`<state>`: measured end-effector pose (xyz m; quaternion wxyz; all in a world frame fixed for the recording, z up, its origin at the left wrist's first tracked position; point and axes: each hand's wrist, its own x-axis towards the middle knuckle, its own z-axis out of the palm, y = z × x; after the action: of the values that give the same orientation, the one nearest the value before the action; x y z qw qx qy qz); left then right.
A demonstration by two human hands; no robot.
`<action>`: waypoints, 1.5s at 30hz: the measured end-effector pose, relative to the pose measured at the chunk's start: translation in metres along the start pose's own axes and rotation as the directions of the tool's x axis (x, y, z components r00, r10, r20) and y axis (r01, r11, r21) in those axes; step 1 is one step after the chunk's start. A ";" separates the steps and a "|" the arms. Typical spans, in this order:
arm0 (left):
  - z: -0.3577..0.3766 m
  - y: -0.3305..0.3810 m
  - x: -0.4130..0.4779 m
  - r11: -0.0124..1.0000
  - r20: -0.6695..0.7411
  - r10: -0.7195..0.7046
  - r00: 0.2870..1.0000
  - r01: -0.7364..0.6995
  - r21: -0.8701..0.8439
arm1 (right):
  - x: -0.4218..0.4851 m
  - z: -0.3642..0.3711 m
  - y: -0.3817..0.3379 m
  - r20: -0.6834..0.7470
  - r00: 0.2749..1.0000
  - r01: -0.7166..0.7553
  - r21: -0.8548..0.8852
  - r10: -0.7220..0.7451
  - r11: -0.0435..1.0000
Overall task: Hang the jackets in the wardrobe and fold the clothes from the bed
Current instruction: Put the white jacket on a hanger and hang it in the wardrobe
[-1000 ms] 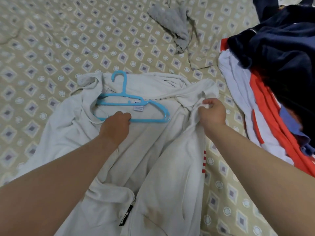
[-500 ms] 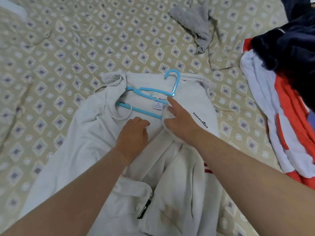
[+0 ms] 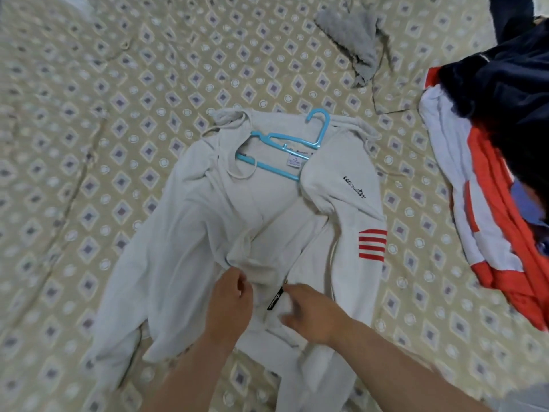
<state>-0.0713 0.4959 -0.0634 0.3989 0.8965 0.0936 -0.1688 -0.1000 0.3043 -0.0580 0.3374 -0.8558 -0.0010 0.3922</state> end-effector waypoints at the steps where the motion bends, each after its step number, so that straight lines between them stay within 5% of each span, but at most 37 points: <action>1: -0.002 -0.003 -0.005 0.999 0.109 -0.024 0.994 0.021 0.023 | -0.002 0.004 -0.001 -0.018 0.998 -0.055 0.025 0.055 0.998; 6: -0.004 -0.022 -0.020 0.962 0.481 -0.172 0.859 0.042 0.269 | 0.000 0.017 -0.007 -0.070 0.976 -0.191 0.201 0.209 0.961; 13: 0.009 -0.019 -0.048 0.980 0.601 -0.200 0.774 0.164 0.115 | 0.019 0.022 -0.023 -0.123 0.914 -0.306 0.419 0.387 0.855; 16: 0.018 -0.017 -0.055 0.985 0.653 -0.149 0.743 0.054 0.163 | 0.029 0.021 -0.022 -0.159 0.874 -0.343 0.471 0.460 0.813; 18: 0.021 -0.013 -0.056 0.985 0.642 -0.129 0.756 0.021 0.173 | 0.033 0.022 -0.020 -0.177 0.877 -0.327 0.461 0.447 0.825; 22: 0.013 -0.009 -0.042 0.987 0.421 -0.127 0.898 0.071 0.147 | 0.023 0.019 -0.019 -0.192 0.887 -0.253 0.560 0.421 0.789; 26: 0.006 0.012 -0.033 0.952 0.507 -0.163 0.846 0.270 -0.144 | 0.002 0.008 -0.030 -0.084 0.928 -0.138 0.828 0.363 0.544; 29: 0.003 0.025 -0.030 0.748 0.587 -0.230 0.776 0.527 -0.403 | -0.006 0.006 -0.041 0.031 0.944 -0.148 0.930 0.329 0.337; 31: 0.000 0.027 -0.031 0.661 0.588 -0.243 0.771 0.575 -0.481 | -0.008 0.009 -0.045 0.034 0.950 -0.163 0.900 0.309 0.404; 37: -0.004 0.015 -0.030 0.711 0.571 -0.261 0.778 0.555 -0.431 | -0.011 0.003 -0.050 -0.004 0.969 -0.178 0.683 0.248 0.709; 40: -0.008 0.011 -0.029 0.796 0.551 -0.258 0.793 0.498 -0.344 | -0.011 -0.002 -0.046 -0.063 0.980 -0.125 0.553 0.191 0.824; 45: -0.015 0.012 -0.032 0.976 0.529 -0.151 0.835 0.210 -0.054 | -0.002 -0.014 -0.040 -0.282 0.956 -0.022 0.220 0.085 0.975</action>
<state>-0.0936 0.4983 -0.0340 0.4403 0.7808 0.0753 -0.4369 -0.0820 0.3264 -0.0269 0.4133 -0.8623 0.1141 0.2695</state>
